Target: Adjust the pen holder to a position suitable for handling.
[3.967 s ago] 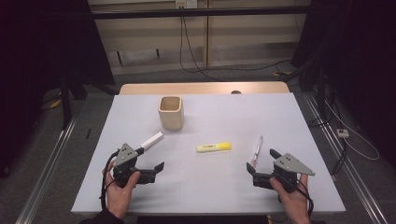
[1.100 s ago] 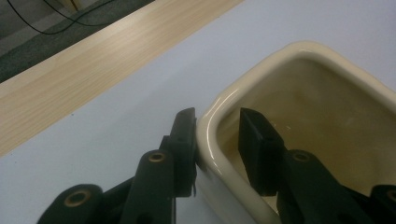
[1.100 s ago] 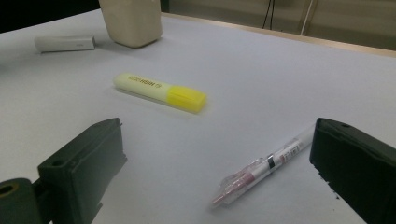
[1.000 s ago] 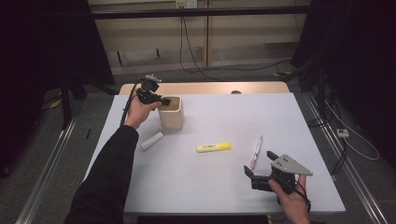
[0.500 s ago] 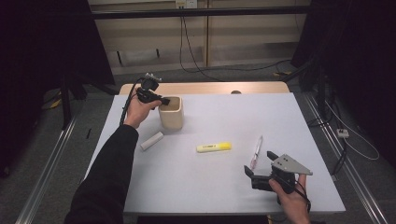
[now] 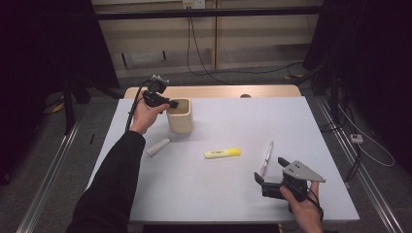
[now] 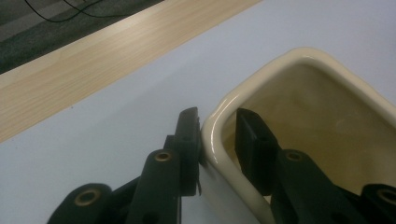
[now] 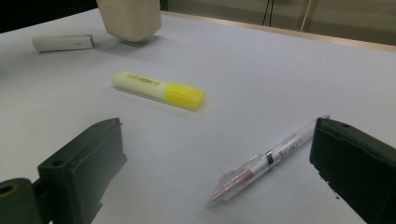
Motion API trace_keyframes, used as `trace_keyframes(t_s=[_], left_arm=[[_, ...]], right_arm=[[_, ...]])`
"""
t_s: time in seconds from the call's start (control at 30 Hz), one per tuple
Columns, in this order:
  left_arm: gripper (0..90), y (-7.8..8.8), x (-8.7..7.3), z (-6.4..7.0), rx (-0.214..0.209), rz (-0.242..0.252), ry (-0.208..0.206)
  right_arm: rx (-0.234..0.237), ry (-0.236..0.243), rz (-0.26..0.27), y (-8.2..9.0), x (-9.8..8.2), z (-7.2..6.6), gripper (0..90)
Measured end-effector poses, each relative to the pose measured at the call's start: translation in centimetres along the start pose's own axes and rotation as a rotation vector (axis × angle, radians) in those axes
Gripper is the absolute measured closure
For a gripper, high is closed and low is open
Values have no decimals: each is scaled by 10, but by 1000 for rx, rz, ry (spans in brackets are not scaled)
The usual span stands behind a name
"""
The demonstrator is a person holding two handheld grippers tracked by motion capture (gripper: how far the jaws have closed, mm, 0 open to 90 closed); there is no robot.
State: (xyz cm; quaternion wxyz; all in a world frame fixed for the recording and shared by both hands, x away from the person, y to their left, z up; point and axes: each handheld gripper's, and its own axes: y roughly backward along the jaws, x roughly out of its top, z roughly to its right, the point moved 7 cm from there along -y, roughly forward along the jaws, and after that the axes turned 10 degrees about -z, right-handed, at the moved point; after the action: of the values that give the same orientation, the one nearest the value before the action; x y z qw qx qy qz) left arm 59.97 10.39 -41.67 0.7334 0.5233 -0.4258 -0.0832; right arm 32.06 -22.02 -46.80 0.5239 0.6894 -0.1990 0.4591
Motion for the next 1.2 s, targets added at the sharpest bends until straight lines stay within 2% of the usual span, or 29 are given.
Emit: trace_keyframes(t_s=[0.33, 0.47, 0.63, 0.87, 0.93, 0.97, 1.07, 1.13, 1.2], left_arm=[[714, 17, 1, 20, -1, 7, -29], [714, 24, 3, 27, -15, 19, -33], [713, 29, 3, 39, 4, 18, -46], [714, 26, 7, 55, -16, 17, -64], [713, 24, 9, 60, -25, 28, -47], [713, 23, 10, 61, -25, 26, -55], [713, 18, 11, 69, -30, 25, -44], [713, 16, 11, 74, -29, 12, -64], [713, 13, 12, 79, -38, 17, -66]], right_arm=[[-9, -7, 3, 3, -1, 0, 25], [-13, -6, 4, 2, 0, 1, 25], [-9, 0, 1, 0, 0, -1, 26], [-8, -3, -1, 0, 0, -1, 25], [-6, -1, -2, 0, 0, -1, 25], [-5, -3, -2, 0, 0, 0, 25], [-6, -3, -1, 0, 0, 0, 25], [-5, -3, -2, 0, 0, 0, 25], [-5, -4, -3, -1, 0, 0, 25]])
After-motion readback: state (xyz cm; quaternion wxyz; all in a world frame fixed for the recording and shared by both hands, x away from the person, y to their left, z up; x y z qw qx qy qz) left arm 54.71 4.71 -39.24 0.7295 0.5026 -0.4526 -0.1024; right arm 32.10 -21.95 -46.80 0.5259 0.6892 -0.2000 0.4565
